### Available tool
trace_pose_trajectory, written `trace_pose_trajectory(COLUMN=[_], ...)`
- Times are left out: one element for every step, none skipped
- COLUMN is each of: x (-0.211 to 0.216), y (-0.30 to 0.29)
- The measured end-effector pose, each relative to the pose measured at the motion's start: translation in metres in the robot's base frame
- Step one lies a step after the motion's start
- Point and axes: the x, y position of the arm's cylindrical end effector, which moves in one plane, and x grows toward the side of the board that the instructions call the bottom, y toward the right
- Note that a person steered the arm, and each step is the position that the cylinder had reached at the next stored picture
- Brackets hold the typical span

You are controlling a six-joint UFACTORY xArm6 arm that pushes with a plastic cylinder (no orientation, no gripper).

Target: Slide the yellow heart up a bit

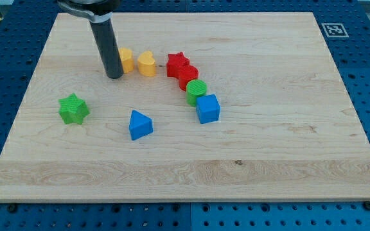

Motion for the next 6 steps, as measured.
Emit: trace_pose_trajectory(x=[0.004, 0.021, 0.021, 0.021, 0.019, 0.012], y=[0.009, 0.014, 0.05, 0.063, 0.063, 0.063])
